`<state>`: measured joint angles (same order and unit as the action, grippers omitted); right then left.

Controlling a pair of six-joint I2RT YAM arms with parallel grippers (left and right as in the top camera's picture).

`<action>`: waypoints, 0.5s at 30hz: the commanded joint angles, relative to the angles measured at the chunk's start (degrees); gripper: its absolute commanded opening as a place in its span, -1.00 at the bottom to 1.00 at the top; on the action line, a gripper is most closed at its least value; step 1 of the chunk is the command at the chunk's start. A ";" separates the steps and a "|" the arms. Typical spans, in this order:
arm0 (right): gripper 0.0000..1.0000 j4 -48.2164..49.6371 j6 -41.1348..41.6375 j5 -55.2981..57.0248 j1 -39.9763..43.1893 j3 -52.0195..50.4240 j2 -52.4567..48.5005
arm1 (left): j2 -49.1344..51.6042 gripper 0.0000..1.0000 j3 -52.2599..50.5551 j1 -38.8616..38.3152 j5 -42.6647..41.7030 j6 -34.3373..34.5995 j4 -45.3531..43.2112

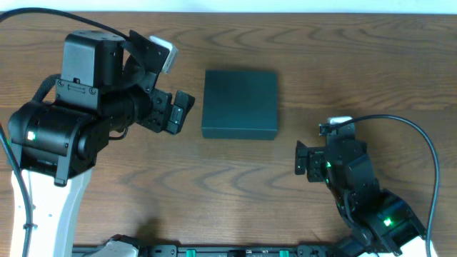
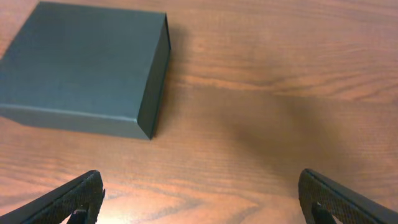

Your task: Pack container

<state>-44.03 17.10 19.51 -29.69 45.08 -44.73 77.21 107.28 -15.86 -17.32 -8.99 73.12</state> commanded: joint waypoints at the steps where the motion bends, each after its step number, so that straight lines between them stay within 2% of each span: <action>1: 0.99 -1.01 -0.46 0.57 0.42 0.76 0.09 | 0.13 0.90 0.17 0.20 6.40 -0.42 0.37; 7: 0.98 -1.95 -0.46 0.57 0.42 0.76 0.11 | -1.57 0.91 0.07 0.70 17.00 -0.44 0.11; 15: 0.98 -2.05 -0.46 0.57 0.42 0.76 0.09 | -8.81 0.91 -5.01 9.16 17.79 -0.39 -1.33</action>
<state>-45.91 17.10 19.51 -29.69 45.08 -44.73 71.46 104.86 -8.99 -1.21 -9.02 72.38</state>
